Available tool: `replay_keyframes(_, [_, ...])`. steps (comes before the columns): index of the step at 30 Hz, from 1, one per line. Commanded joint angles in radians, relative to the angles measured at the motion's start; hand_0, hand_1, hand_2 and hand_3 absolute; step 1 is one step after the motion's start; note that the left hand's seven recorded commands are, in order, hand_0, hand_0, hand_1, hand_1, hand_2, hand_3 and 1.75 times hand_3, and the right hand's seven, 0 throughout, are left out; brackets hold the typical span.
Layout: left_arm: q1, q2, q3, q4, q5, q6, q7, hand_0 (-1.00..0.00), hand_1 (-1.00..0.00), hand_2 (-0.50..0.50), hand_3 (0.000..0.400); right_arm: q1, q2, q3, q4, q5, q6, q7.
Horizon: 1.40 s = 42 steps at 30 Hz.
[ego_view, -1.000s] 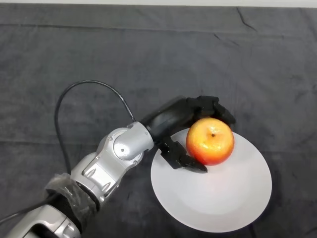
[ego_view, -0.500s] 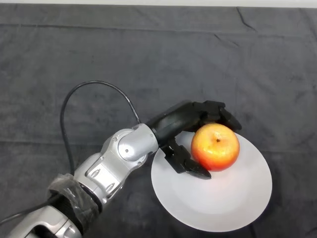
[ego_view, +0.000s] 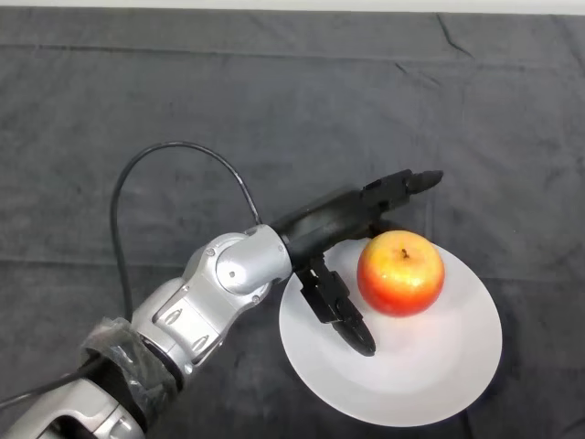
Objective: Move the apple to the plate
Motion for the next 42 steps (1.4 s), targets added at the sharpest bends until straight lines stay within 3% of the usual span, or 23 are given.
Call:
replay_keyframes(1, [0.042,0.038,0.038,-0.077,-0.002,0.009,-0.011,0.00,0.00,0.00,0.000,0.050,-0.001,-0.0090,-0.006,0.0098,0.010,0.0053])
replay_keyframes(9, [0.061,0.079,0.125,-0.148,-0.020,-0.008,-0.008,0.00,0.00,0.00,0.000,0.051,-0.001,-0.0094,-0.008,0.0101,0.011,0.0056])
replay_keyframes(20, [0.122,0.141,0.251,-0.168,-0.041,-0.095,0.006,0.00,0.00,0.00,0.000,0.053,-0.001,-0.0100,-0.013,0.0106,0.013,0.0061])
replay_keyframes(26, [0.169,0.214,0.345,-0.158,-0.074,-0.150,-0.020,0.00,0.00,0.00,0.000,0.054,-0.001,-0.0104,-0.015,0.0109,0.014,0.0065])
replay_keyframes(42, [0.206,0.298,0.514,-0.207,-0.095,-0.111,-0.014,0.00,0.00,0.00,0.000,0.056,-0.001,-0.0110,-0.018,0.0111,0.015,0.0072])
